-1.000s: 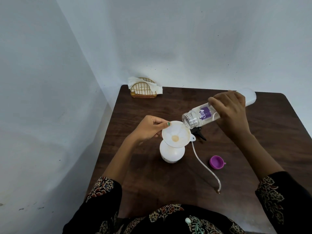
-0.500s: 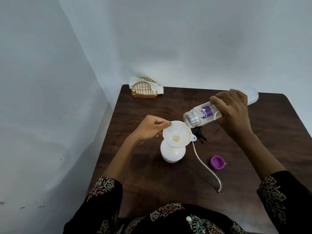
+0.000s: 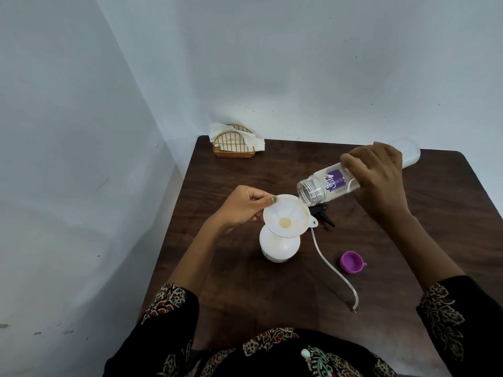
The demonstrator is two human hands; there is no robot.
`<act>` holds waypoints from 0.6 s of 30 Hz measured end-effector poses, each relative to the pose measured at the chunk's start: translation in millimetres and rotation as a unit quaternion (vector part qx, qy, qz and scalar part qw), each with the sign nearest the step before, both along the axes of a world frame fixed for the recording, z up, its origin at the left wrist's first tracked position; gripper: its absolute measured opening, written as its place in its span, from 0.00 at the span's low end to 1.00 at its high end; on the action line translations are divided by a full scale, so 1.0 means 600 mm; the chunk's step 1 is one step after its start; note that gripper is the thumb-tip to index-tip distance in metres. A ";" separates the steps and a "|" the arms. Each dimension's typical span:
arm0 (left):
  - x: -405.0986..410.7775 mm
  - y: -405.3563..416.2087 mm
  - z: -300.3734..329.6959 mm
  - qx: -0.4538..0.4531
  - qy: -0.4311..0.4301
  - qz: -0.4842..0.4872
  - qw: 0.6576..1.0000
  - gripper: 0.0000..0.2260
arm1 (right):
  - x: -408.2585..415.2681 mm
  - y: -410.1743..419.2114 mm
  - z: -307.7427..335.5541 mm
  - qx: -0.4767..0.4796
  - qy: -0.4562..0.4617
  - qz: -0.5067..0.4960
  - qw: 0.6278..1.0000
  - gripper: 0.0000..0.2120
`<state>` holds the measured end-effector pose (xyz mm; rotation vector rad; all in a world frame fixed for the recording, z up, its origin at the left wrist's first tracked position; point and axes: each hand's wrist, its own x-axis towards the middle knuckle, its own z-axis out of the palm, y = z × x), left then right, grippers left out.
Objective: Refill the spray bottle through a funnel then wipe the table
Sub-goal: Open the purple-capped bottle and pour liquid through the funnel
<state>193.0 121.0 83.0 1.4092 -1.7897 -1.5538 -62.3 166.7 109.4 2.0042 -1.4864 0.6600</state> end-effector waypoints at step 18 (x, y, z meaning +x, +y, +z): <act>0.001 -0.001 -0.002 -0.004 0.000 0.000 1.000 0.11 | -0.007 -0.004 -0.002 -0.001 0.009 -0.004 1.000 0.09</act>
